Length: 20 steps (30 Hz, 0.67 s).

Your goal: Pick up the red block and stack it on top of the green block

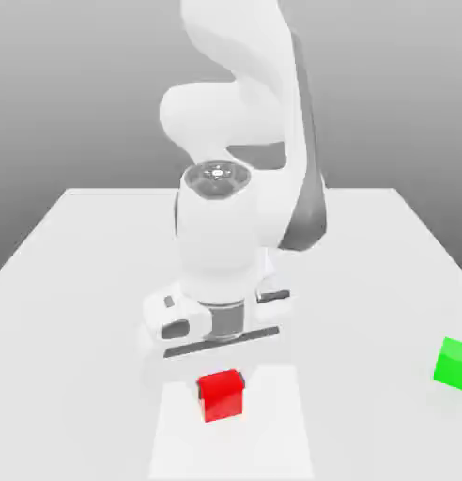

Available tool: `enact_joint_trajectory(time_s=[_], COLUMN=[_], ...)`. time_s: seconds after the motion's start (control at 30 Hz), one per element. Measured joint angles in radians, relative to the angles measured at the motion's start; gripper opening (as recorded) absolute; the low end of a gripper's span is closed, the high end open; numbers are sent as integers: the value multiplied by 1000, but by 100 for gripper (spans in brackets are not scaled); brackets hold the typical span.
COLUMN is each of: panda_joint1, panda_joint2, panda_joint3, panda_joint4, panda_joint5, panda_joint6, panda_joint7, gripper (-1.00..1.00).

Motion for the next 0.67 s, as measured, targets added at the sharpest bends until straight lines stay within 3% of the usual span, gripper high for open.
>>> enact_joint_trajectory(time_s=[0.37, 0.53, 0.57, 0.67], panda_joint1=[475, 521, 527, 527], panda_joint2=[-4, 147, 167, 167], panda_joint3=[289, 259, 251, 251], panda_joint4=[130, 149, 151, 151], panda_joint5=[-54, -146, -158, -158], panda_joint6=[-137, -9, 9, 9], panda_joint7=[289, 376, 385, 385], gripper=[-100, -100, 100, 100])
